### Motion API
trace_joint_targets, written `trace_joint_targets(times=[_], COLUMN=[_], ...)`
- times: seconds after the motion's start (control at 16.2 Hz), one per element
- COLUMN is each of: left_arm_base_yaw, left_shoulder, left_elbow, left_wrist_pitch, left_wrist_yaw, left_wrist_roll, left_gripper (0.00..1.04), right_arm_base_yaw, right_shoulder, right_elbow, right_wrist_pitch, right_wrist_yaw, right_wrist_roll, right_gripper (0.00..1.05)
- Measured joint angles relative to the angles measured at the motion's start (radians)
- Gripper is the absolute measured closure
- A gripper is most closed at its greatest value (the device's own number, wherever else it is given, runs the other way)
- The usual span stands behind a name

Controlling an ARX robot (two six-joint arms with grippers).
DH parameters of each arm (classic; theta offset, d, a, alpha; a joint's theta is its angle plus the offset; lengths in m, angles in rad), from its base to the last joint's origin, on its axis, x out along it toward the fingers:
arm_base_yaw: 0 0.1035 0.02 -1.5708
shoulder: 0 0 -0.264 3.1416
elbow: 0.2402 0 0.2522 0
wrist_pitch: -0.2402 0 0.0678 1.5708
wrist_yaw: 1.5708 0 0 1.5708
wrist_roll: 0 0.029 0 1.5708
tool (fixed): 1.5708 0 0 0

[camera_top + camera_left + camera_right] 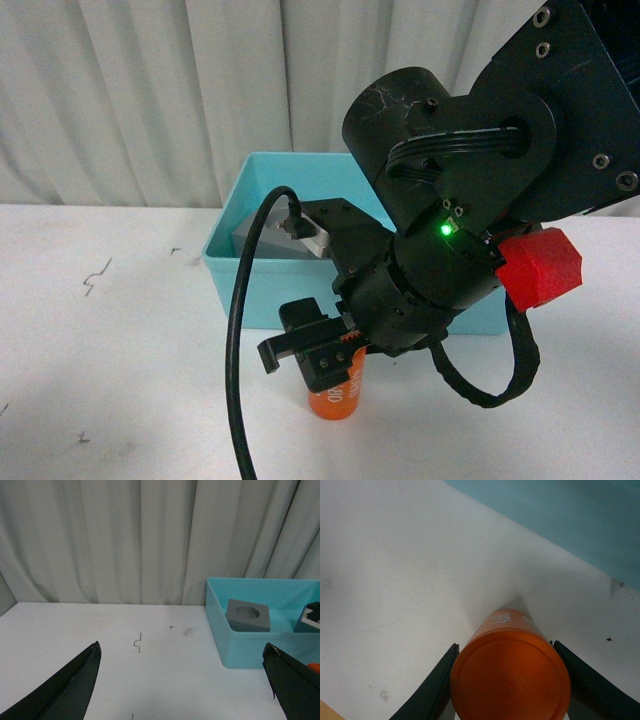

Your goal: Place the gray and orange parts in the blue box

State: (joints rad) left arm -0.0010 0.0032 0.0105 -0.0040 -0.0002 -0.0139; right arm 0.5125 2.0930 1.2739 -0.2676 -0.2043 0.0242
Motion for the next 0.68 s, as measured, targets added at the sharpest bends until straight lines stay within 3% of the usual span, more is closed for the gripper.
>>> trace_joint_targets(times=[0.12,0.37,0.68], left_arm_base_yaw=[0.000,0.000,0.000], left_shoulder=[0.000,0.000,0.000], left_elbow=[0.000,0.000,0.000], left_wrist_pitch=[0.000,0.000,0.000], left_wrist_yaw=[0.000,0.000,0.000], left_wrist_roll=[0.000,0.000,0.000], left_gripper=[0.07,0.07,0.07], right_arm_base_yaw=[0.005,0.002,-0.100], right_shoulder=[0.000,-0.019,-0.181], right_elbow=[0.004,0.005,0.090], right_wrist_pitch=[0.004,-0.024,-0.123], right_wrist_yaw=[0.005,0.004,-0.006], right_wrist_roll=[-0.004,-0.012,-0.078], right_gripper=[0.56,0.56,0.57])
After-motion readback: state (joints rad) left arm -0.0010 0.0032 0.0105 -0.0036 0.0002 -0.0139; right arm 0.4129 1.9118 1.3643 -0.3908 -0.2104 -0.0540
